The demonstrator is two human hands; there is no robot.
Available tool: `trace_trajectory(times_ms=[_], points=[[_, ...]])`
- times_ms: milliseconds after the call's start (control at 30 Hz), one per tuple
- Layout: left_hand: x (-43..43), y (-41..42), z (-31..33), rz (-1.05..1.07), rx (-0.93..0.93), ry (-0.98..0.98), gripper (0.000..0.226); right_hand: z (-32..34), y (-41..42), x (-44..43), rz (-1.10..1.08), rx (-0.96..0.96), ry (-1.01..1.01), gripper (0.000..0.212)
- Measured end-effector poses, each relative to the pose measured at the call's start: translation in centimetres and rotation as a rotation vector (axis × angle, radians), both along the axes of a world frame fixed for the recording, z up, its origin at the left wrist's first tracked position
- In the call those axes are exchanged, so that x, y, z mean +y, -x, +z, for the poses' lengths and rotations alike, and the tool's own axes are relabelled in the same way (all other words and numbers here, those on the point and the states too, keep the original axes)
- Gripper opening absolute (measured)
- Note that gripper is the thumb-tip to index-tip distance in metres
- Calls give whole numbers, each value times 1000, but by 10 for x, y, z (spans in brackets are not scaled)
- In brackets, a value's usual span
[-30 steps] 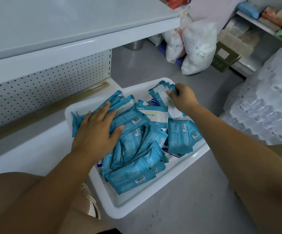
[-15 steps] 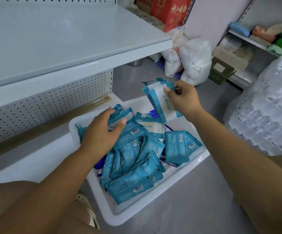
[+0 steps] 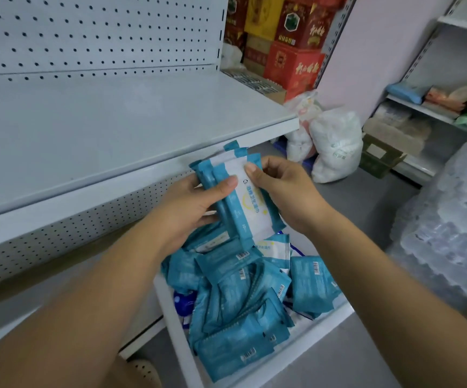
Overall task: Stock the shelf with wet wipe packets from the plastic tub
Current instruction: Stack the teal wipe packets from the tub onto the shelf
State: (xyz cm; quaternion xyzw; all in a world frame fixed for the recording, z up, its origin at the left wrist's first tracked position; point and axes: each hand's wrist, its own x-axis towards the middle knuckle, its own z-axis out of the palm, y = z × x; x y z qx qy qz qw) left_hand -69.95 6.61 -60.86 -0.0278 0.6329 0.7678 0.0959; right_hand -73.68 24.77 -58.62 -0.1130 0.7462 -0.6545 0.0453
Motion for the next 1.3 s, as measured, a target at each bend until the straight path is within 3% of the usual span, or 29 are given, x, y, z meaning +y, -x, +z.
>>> trace_trajectory(times_ms=[100, 200, 467, 767, 933, 1067, 1233, 1300], points=[[-12, 1, 17, 95, 25, -17, 48, 18, 3, -20, -23, 38, -11, 31], [-29, 2, 34, 189, 69, -40, 30, 36, 8, -41, -6, 73, -21, 31], [-101, -4, 64, 610, 218, -143, 11, 51, 14, -113, 94, 36, 33, 53], [-214, -42, 84, 781, 255, -198, 38, 68, 7, -248, 260, 42, 110, 36], [-281, -72, 86, 912, 276, -142, 36, 68, -15, -321, 288, 64, 130, 31], [-329, -101, 84, 1128, 297, -167, 23, 64, -31, -376, 270, 86, 115, 28], [-398, -131, 68, 1476, 318, -236, 42, 54, -46, -435, 298, 109, 72, 25], [-428, -139, 61, 1598, 302, -203, 36, 52, -52, -456, 302, 139, 66, 25]])
